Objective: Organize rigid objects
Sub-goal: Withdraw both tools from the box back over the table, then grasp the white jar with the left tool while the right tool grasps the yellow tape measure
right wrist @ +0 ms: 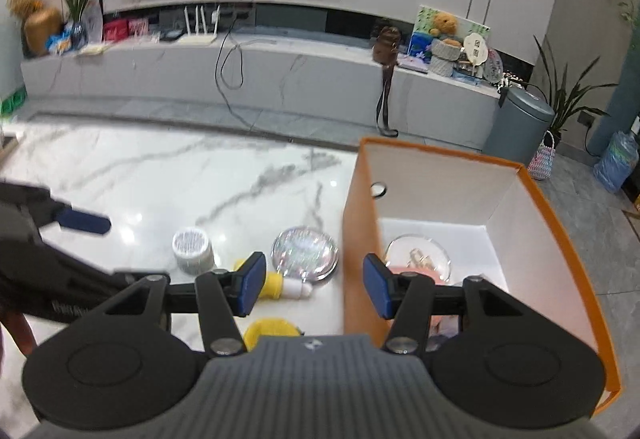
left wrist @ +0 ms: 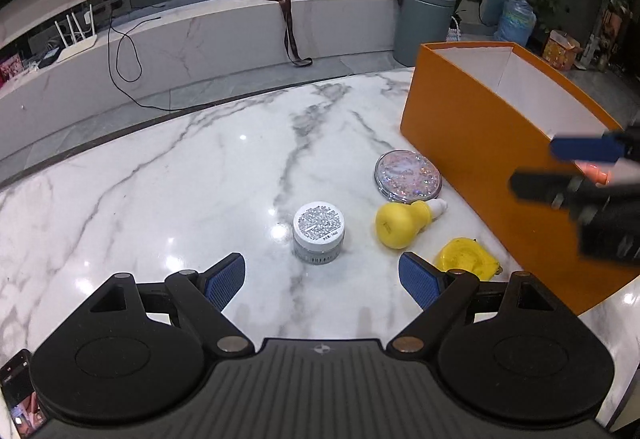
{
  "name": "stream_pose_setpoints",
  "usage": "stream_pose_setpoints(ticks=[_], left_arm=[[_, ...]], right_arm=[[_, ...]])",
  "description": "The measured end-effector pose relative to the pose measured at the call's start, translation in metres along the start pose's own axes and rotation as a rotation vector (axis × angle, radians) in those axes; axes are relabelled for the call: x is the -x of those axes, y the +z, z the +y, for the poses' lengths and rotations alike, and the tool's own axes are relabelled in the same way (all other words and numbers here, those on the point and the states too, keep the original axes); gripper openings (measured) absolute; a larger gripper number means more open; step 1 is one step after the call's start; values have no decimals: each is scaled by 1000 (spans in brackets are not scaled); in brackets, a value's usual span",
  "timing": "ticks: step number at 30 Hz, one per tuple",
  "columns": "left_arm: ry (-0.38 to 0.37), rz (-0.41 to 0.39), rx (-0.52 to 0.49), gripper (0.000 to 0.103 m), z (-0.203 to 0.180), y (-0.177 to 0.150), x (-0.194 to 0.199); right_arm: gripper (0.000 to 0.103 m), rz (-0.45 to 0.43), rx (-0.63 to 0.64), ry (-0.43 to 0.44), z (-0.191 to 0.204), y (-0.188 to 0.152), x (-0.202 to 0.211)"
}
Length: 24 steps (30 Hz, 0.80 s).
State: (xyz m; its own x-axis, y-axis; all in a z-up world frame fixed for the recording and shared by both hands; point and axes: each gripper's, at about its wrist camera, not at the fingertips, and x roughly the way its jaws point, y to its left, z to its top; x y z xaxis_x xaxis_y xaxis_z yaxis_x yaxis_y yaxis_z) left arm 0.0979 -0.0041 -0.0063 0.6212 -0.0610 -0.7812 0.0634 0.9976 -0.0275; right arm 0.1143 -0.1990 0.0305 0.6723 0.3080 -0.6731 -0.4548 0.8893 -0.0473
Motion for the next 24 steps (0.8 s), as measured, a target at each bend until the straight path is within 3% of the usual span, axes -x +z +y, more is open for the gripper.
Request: stream_pose_setpoints(ticks=[8, 11, 15, 19, 24], left_arm=[[-11, 8, 9, 102, 5, -2, -13], [-27, 2, 1, 102, 3, -1, -17], [-15, 7, -6, 102, -1, 0, -27], [23, 10, 10, 102, 2, 1, -37], [42, -8, 28, 102, 7, 2, -44]], right_arm=[[56, 84, 49, 11, 21, -24, -32], [63, 77, 85, -12, 26, -28, -36], [63, 65, 101, -15, 28, -30, -36], [63, 47, 199, -28, 43, -36, -35], [63, 83, 216, 10, 52, -43, -42]])
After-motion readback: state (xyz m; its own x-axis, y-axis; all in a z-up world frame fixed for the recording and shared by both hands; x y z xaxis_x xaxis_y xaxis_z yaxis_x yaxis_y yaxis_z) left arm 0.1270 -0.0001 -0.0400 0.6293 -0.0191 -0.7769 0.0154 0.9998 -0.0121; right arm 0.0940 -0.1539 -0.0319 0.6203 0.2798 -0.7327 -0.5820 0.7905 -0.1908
